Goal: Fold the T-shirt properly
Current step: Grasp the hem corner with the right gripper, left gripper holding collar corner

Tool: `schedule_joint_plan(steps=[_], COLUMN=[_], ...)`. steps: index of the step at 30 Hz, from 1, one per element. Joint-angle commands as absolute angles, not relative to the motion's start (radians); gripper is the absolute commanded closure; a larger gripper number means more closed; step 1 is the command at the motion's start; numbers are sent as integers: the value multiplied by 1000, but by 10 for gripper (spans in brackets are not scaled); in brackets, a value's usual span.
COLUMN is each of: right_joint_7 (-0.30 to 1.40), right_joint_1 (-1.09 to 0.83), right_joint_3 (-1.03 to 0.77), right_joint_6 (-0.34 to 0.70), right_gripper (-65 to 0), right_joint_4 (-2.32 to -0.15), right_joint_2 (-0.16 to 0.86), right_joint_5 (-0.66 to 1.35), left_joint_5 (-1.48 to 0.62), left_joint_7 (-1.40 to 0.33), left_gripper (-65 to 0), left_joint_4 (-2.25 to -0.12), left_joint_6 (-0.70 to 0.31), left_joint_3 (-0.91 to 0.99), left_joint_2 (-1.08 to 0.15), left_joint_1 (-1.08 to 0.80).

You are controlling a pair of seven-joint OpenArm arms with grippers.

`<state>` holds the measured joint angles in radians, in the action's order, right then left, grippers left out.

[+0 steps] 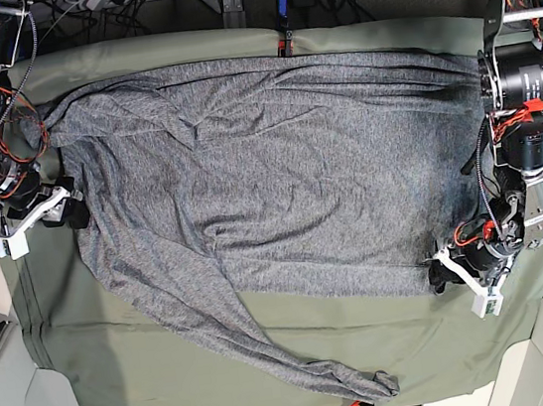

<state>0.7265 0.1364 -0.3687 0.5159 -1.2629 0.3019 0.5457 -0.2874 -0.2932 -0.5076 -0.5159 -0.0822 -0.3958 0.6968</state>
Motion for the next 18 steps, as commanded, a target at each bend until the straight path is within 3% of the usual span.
schedule_joint_plan(steps=[1,18], right_joint_7=[718,719], right_joint_1=[155,154], right_joint_3=[-371,-371], right_joint_6=[521,521], right_gripper=[-306,-306], right_joint_4=[-1275,-1275], right_joint_2=[315,315], right_joint_5=[558,557], left_joint_5=[-290,-257], left_joint_7=[-264,-218], left_gripper=[-317,-317], left_joint_4=[-524,-582], left_joint_6=[-509,-450], left_joint_3=[-80,-80], left_joint_2=[-414,-434], left_joint_1=[735,739])
